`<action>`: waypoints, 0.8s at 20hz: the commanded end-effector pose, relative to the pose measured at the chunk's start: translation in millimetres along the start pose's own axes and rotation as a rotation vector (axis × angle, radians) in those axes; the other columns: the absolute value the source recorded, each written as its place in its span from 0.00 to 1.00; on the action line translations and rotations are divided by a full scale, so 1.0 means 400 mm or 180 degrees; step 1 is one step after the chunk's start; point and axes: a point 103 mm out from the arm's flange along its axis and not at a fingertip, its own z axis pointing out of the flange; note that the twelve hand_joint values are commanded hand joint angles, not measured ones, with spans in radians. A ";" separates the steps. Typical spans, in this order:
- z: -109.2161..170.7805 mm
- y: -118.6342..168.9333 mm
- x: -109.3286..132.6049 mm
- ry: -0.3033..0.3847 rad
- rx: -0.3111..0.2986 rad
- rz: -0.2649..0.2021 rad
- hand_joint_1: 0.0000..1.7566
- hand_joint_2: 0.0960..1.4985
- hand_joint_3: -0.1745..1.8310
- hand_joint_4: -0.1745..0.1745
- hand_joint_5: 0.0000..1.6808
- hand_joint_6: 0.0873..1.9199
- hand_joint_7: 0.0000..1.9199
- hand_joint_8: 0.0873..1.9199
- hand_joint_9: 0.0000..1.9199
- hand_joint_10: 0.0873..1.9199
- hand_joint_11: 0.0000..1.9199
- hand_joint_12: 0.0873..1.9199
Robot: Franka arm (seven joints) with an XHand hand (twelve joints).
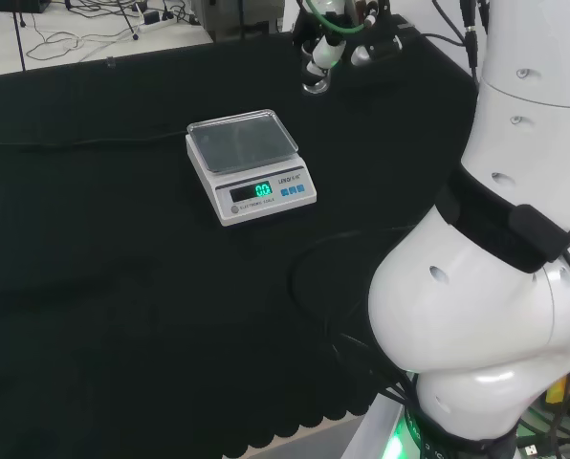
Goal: Put the beaker on the electronic balance.
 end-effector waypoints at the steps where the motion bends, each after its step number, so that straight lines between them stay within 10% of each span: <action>1: 0.029 0.022 0.059 0.0075 0.0040 -0.0161 0.72 0.63 0.14 0.55 0.66 0.38 0.64 0.31 0.72 0.22 0.69 0.31; 16: 0.100 0.094 0.201 0.0131 0.0127 -0.0437 0.72 0.63 0.14 0.55 0.66 0.37 0.64 0.31 0.72 0.22 0.69 0.31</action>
